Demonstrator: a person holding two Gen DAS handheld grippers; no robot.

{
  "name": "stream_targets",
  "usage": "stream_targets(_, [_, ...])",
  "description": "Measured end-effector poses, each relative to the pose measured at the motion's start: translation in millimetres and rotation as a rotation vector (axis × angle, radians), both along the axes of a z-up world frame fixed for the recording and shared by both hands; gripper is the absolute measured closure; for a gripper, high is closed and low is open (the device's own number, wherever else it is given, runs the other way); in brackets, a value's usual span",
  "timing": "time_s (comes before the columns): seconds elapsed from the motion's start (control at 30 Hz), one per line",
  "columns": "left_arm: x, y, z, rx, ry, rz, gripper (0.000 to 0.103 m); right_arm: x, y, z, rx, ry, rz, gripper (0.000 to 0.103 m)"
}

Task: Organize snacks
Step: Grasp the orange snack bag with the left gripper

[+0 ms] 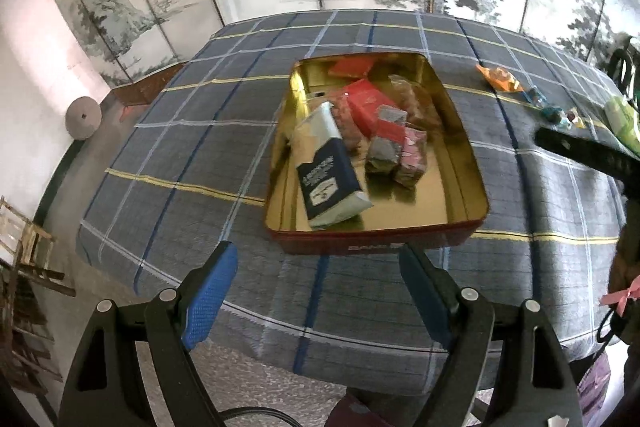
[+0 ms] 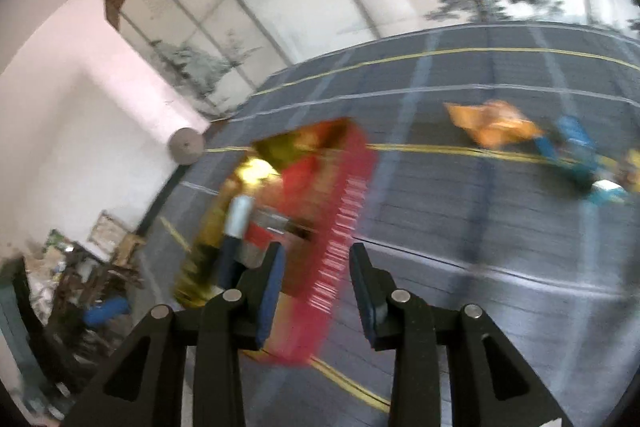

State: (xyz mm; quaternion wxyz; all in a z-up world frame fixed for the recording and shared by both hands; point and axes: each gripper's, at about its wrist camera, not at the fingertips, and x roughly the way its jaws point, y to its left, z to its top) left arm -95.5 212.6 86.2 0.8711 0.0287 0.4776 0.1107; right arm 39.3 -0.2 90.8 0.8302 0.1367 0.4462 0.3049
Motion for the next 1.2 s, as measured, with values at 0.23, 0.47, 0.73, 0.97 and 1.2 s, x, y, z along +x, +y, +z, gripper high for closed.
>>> stream_targets(0.23, [11.0, -27.5, 1.5, -0.008, 0.026, -0.072, 0.023, -16.7, -103.1, -26.3, -0.227, -0.035, -0.179, 0.069])
stream_targets(0.47, [48.1, -68.8, 11.9, -0.118, 0.086, -0.198, 0.023, -27.2, -188.7, -38.5, -0.409, -0.075, -0.335, 0.061])
stream_targets(0.73, [125.4, -131.8, 35.4, -0.071, 0.003, -0.391, 0.023, -22.6, -240.3, -48.0, -0.33, -0.058, -0.411, 0.058])
stream_targets(0.97, [213.4, -184.4, 7.9, 0.07, 0.071, -0.684, 0.021, -23.6, -251.0, -48.5, -0.219, -0.045, -0.407, 0.051])
stream_targets(1.2, [263.3, -209.9, -22.9, 0.142, 0.122, -0.836, 0.021, -24.2, -252.1, -48.8, -0.177, -0.049, -0.386, 0.048])
